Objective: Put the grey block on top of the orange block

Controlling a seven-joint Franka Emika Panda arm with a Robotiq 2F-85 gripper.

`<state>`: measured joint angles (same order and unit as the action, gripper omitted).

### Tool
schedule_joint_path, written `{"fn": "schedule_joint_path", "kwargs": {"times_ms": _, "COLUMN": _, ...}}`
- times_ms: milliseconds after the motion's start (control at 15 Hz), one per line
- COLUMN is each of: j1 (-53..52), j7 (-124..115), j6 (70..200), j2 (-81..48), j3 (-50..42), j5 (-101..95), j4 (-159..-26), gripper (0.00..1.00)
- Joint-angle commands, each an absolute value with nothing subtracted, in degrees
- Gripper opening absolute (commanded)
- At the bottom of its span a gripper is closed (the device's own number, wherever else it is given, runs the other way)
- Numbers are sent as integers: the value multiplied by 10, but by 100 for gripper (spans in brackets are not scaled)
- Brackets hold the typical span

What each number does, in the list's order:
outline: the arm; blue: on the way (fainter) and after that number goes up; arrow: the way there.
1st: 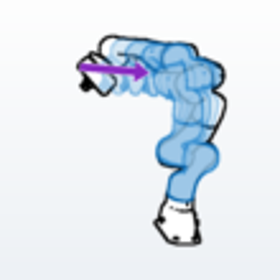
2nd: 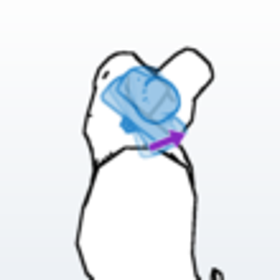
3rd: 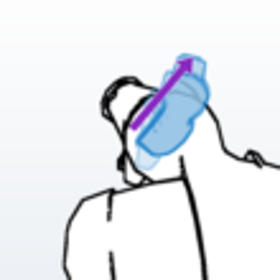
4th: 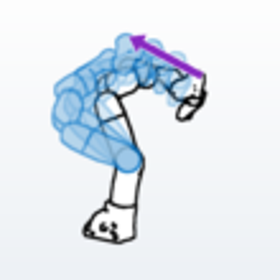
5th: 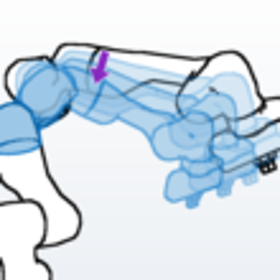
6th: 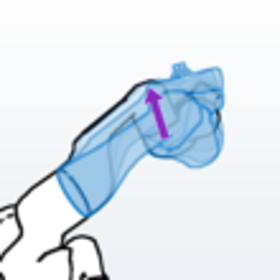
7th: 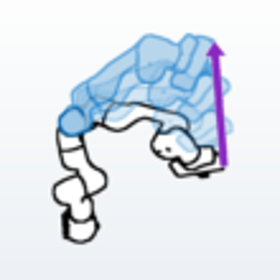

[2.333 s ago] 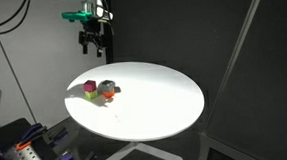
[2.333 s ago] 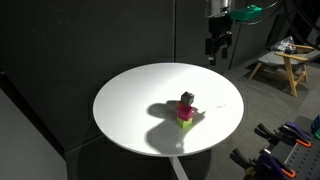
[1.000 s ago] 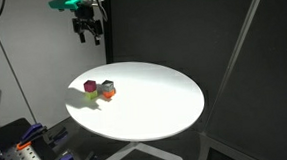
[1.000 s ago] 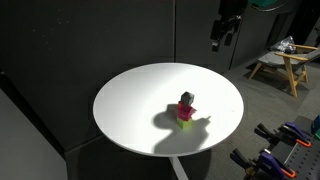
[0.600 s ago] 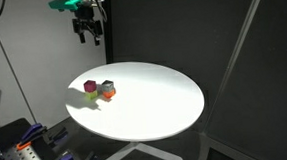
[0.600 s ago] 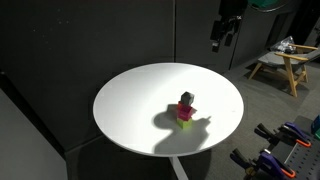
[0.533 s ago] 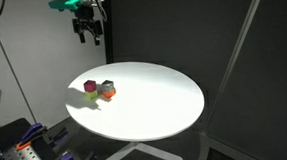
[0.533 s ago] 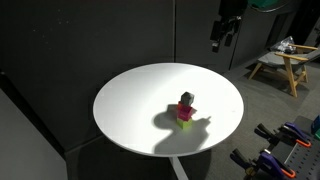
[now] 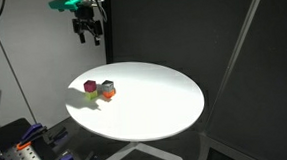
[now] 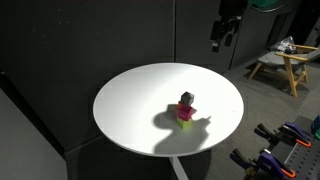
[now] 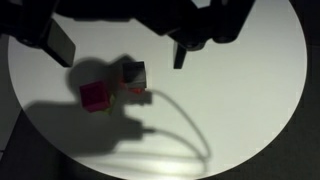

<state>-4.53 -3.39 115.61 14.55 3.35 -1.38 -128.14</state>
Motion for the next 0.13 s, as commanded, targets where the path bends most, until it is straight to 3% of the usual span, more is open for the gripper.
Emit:
{"fn": "schedule_joint_path", "kwargs": {"times_ms": 0, "j1": -41, "j7": -33, "j6": 1155, "j2": 145, "j3": 37, "j5": -13, "j4": -1280, "gripper": 100}}
{"fn": "schedule_joint_path", "kwargs": {"times_ms": 67, "j1": -41, "j7": -33, "j6": 1155, "j2": 145, "j3": 37, "j5": -13, "j4": -1280, "gripper": 100}}
